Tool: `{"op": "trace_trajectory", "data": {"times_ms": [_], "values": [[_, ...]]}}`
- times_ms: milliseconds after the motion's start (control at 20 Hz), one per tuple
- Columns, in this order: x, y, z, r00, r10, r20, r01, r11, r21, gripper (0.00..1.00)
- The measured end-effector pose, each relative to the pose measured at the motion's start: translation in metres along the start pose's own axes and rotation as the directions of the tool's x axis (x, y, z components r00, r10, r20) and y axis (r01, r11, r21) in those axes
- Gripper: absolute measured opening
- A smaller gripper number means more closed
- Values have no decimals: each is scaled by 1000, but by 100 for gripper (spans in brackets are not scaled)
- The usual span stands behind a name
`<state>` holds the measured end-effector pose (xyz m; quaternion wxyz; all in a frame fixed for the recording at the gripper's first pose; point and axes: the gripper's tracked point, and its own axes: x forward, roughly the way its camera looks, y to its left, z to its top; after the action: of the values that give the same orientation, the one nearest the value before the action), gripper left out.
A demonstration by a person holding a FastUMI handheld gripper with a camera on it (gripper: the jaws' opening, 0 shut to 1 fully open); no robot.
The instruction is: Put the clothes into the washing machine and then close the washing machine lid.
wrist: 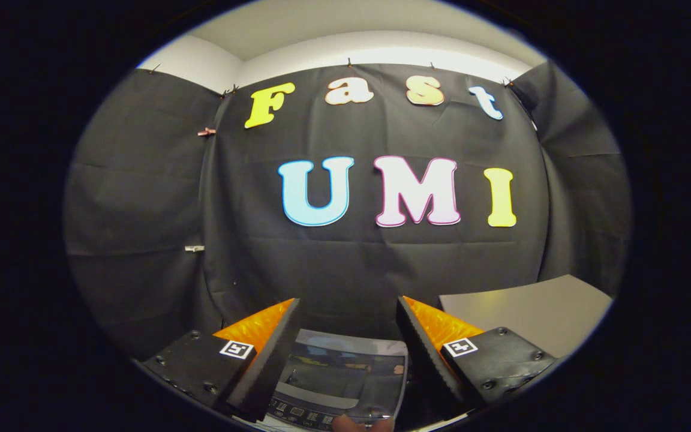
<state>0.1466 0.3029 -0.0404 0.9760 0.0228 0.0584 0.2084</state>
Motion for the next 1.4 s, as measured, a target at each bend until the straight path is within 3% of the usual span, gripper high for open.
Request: {"op": "trace_trajectory", "data": {"times_ms": [500,900,1400], "values": [[-111,-114,25,985,-163,49,163,987,9,99],[-197,-168,21,960,-265,89,259,963,75,99],[-221,-207,3,941,-328,78,324,944,63,99]]}}
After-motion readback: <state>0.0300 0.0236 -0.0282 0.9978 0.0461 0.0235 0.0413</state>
